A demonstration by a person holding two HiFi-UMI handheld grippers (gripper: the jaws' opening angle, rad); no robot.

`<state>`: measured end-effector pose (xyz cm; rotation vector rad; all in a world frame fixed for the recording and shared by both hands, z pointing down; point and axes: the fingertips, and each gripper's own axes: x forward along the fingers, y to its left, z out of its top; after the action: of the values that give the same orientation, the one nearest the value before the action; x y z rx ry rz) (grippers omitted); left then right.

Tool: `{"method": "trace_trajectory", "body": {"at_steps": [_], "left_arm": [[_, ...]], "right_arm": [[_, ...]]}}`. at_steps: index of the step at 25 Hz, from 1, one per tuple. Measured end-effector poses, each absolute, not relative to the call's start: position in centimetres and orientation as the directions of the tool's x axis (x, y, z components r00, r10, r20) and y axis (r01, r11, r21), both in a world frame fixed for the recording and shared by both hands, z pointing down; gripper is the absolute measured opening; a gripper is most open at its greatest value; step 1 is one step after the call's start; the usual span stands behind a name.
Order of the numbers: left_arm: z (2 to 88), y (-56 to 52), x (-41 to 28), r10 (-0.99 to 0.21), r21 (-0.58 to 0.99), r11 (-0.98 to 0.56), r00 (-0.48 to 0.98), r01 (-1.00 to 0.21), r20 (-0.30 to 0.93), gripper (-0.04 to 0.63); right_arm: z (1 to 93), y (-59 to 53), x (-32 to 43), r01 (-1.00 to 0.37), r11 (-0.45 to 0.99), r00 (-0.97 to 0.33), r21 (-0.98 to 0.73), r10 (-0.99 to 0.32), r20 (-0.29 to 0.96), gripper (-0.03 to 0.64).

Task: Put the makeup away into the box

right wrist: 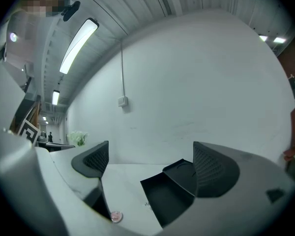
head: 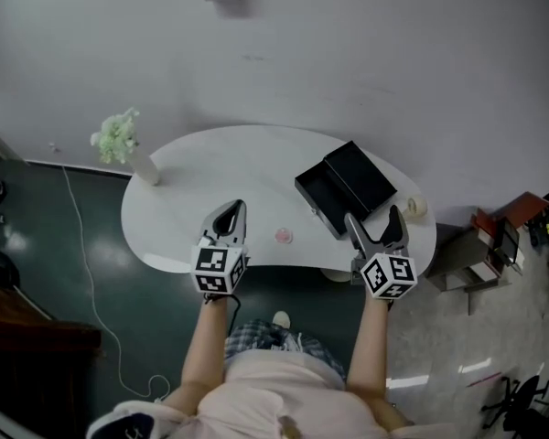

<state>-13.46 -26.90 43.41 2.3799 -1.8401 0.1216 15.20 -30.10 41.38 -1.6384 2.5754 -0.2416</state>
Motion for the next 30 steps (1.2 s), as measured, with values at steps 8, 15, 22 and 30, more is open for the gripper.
{"method": "trace_trajectory", "body": {"at_steps": [8,15,22,30], "left_arm": [[44.3,-31.8,-14.0,-0.947,0.074,-0.266,0.275,-0.961,0.169,0.026],[46.4,-33.0,-14.7,-0.933,0.093,-0.272,0.286,-0.958,0.219,0.026],[51.0,-32.6,-14.6,-0.905,0.109,-0.280,0.301,-0.954,0.301,0.026],[56.9,-31.2,-14.2,-0.871,0.165,-0.265,0.309,-0.950,0.381,0.026]], "right_arm": [[41.6,-34.2,13.0,-0.891,0.429,-0.440,-0.146,-0.897,0.050,0.528],[43.2,-35.6,9.2,-0.873,0.471,-0.485,-0.128,-0.867,0.115,0.526],[48.1,-34.8,3.7,-0.829,0.546,-0.559,-0.121,-0.797,0.231,0.525],[56.8,-32.1,-1.9,-0.769,0.626,-0.613,-0.131,-0.664,0.428,0.483]]}}
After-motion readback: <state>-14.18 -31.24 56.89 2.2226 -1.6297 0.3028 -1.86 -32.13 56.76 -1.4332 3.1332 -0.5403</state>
